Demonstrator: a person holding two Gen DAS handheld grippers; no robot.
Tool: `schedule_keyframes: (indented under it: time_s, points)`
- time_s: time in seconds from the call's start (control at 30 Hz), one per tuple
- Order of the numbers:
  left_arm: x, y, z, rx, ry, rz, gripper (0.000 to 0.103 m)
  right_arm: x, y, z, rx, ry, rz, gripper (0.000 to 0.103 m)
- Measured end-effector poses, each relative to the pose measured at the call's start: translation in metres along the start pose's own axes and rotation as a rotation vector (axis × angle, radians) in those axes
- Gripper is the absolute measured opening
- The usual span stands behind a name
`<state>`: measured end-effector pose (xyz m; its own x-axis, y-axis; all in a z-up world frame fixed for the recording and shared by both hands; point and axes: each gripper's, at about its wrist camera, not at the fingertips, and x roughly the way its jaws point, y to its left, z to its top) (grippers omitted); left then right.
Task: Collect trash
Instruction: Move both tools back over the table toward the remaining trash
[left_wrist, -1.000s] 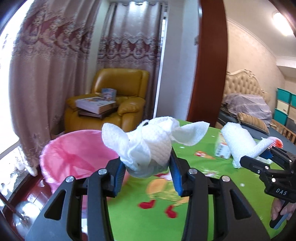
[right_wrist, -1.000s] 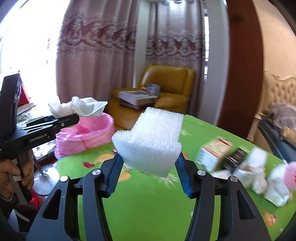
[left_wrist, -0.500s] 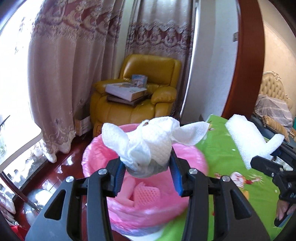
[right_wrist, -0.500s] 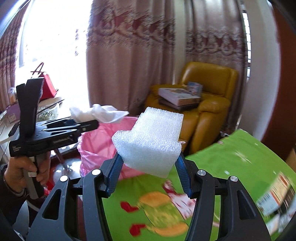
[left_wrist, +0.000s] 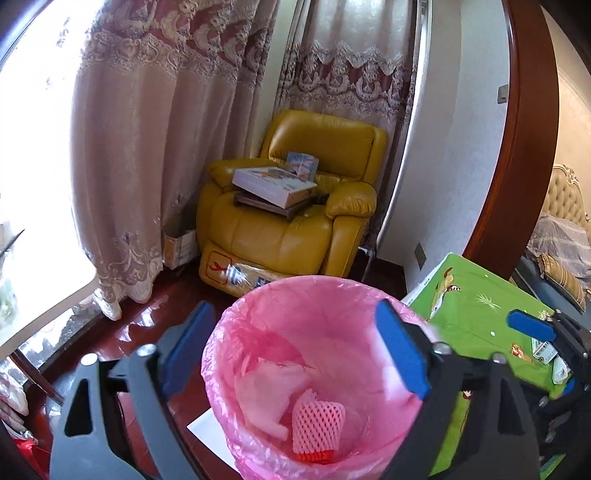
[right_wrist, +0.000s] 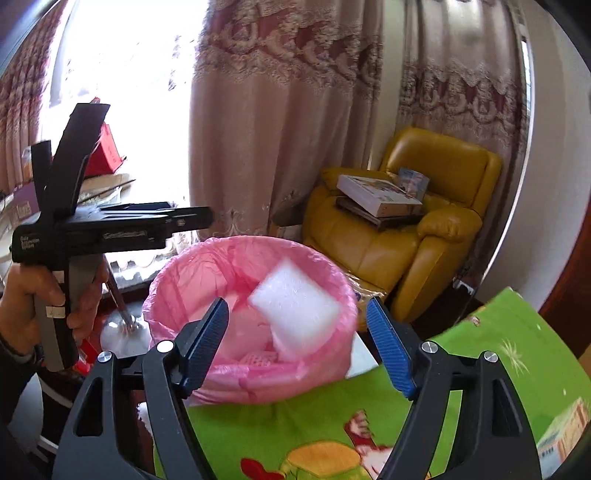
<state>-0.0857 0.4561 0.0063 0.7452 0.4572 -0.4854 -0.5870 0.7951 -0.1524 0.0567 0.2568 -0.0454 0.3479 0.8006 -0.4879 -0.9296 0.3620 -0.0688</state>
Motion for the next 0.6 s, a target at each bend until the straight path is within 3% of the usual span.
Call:
schedule_keyframes:
  time_s: [0.07,0.27,0.47,0.6]
  points:
    - [-0.008,-0.005,-0.003,-0.002,-0.02,0.005,0.098,-0.016,-0.007,-0.009,0.013,-0.008,-0.02,0.074]
    - [-0.03,-0.05,-0.016,0.03,-0.045,-0.069,0.098,-0.064,-0.028,-0.044,0.051,0.0,-0.126,0.081]
    - [-0.031,-0.135,-0.034,0.104,-0.026,-0.198,0.098,-0.115,-0.073,-0.083,0.174,-0.004,-0.253,0.082]
    - [-0.02,-0.197,-0.051,0.151,0.036,-0.29,0.098,-0.158,-0.12,-0.122,0.295,-0.005,-0.347,0.082]
